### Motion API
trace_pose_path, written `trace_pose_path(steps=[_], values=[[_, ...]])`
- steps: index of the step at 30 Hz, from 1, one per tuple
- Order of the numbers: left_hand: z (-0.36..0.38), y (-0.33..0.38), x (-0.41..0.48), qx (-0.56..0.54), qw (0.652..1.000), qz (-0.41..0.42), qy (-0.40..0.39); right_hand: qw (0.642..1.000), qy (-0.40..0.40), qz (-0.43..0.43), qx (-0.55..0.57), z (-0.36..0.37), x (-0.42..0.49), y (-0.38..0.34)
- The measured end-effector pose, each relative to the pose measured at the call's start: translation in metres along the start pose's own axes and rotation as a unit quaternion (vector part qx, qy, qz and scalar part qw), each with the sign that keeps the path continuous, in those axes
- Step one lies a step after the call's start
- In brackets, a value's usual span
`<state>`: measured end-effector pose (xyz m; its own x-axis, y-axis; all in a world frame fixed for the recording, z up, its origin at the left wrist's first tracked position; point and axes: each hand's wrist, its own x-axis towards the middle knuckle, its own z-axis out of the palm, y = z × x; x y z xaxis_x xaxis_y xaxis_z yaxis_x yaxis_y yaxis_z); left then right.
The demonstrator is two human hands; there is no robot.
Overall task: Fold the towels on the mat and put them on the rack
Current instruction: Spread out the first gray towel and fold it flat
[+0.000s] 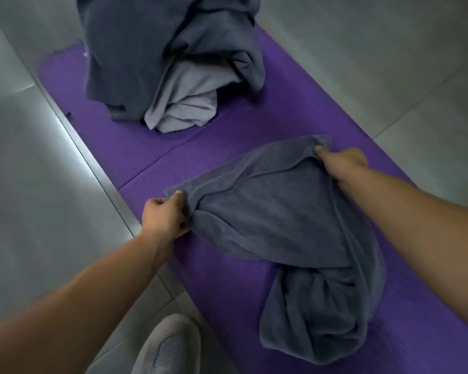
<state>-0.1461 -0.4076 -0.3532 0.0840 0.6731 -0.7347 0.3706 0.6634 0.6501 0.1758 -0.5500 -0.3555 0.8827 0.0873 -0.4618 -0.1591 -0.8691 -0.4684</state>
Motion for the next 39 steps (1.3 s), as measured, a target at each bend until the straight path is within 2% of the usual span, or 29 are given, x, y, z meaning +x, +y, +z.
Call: trace_pose_path(steps=[4,9,13,15,19,21,23,24,25,27,28,29,32,33,34,37,39], values=[[0.001,-0.003,-0.007,-0.054,0.995,-0.072,-0.034,0.999,-0.015,0.029,-0.016,0.006,-0.007,0.005],[-0.004,-0.004,-0.003,-0.121,0.991,-0.025,-0.041,0.999,0.008,0.009,-0.047,0.007,0.003,0.009],[-0.006,-0.003,0.001,-0.048,0.997,0.053,-0.028,0.993,0.079,-0.037,0.082,0.004,0.006,-0.001],[-0.007,-0.002,0.002,-0.012,0.997,0.082,-0.001,0.982,0.087,-0.066,0.152,0.0,0.014,-0.02],[-0.003,0.0,0.003,0.055,0.994,0.095,0.022,0.976,0.047,-0.188,0.097,-0.009,0.025,-0.055],[0.001,0.007,-0.001,0.154,0.983,0.096,0.04,0.984,0.016,-0.175,0.033,-0.011,0.024,-0.048],[0.005,0.017,-0.01,0.292,0.939,0.159,0.09,0.985,0.051,-0.165,-0.022,-0.02,0.013,-0.027],[0.01,0.02,-0.016,0.34,0.908,0.227,0.096,0.982,0.07,-0.174,-0.029,-0.027,-0.001,-0.012],[0.017,0.024,-0.024,0.361,0.879,0.304,0.069,0.98,0.078,-0.182,-0.03,-0.034,-0.018,0.006],[0.045,0.027,-0.035,0.353,0.841,0.405,-0.072,0.982,0.053,-0.174,-0.05,-0.05,-0.064,0.038],[0.064,0.027,-0.04,0.347,0.82,0.427,-0.159,0.986,0.023,-0.154,-0.064,-0.056,-0.088,0.053],[0.086,0.026,-0.044,0.355,0.785,0.45,-0.237,0.989,-0.009,-0.126,-0.076,-0.063,-0.108,0.068],[0.15,0.029,-0.056,0.415,0.609,0.549,-0.394,0.995,-0.035,-0.031,-0.085,-0.076,-0.134,0.109],[0.167,0.029,-0.06,0.423,0.562,0.568,-0.427,0.997,-0.035,-0.005,-0.074,-0.079,-0.136,0.12],[0.183,0.029,-0.063,0.432,0.53,0.572,-0.453,0.998,-0.048,0.015,-0.039,-0.081,-0.137,0.129],[0.216,0.033,-0.078,0.487,0.448,0.531,-0.529,0.973,-0.166,0.062,0.145,-0.079,-0.143,0.142],[0.229,0.036,-0.084,0.522,0.403,0.488,-0.572,0.969,-0.182,0.021,0.167,-0.074,-0.148,0.149]])
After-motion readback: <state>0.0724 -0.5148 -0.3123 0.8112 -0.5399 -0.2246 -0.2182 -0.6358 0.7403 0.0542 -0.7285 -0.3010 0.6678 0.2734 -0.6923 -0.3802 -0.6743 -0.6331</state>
